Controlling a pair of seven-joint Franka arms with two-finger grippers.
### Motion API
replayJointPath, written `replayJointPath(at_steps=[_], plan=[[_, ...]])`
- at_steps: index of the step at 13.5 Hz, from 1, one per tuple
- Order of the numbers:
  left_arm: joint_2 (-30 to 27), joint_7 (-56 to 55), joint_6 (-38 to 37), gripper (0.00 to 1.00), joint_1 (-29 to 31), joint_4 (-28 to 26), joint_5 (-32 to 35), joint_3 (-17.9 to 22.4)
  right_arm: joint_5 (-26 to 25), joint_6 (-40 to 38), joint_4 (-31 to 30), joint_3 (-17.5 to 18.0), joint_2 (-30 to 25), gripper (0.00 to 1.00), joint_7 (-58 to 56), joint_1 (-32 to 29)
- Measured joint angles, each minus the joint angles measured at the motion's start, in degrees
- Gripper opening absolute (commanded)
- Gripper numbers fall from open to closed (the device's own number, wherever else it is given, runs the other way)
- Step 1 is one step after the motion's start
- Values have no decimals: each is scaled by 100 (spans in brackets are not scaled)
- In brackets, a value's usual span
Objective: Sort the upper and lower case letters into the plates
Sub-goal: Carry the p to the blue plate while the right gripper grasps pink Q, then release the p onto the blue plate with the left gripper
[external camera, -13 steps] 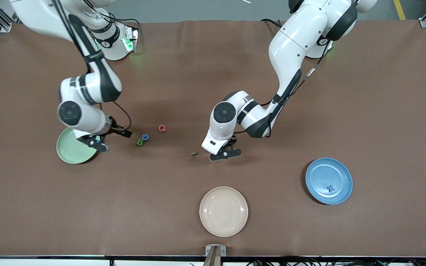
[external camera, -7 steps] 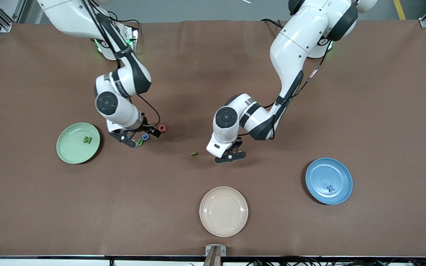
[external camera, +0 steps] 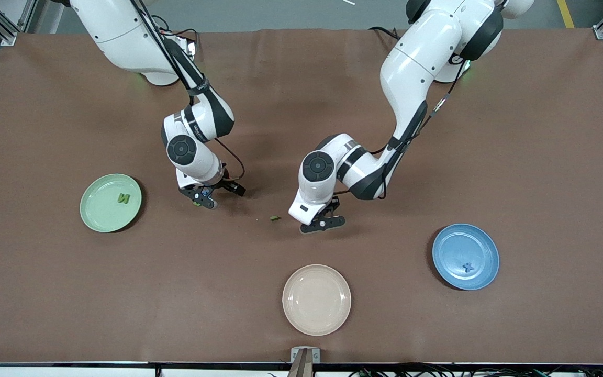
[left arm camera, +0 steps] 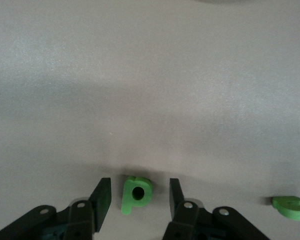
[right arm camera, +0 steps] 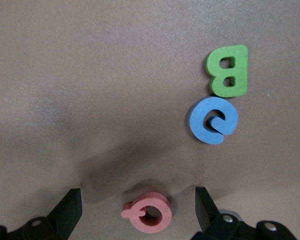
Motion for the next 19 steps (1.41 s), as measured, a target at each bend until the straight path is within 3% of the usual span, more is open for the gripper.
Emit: replayJointPath(at_steps=[2,5,8,11,14,19], plan=[[70,0,49,39,-6,2,0,0,0,-52,-32,-1,0,100,0,14],[102,3,72,2,-15,25,0,5,0,-61,-82,-1,-1,100,1,50],[102,24,81,0,-15,65,0,15,0,-153,-79,-1,-15,93,1,57],[-105,477,-143,0,247,152,16,101,0,-247,-67,3,-44,70,1,102],[-591,1811,-1000,0,1069,121,36,142,2,-285,-57,4,-68,56,5,123],[-971,4170,-1148,0,2645,-364,48,135,1,-374,-60,-2,-123,35,5,126]])
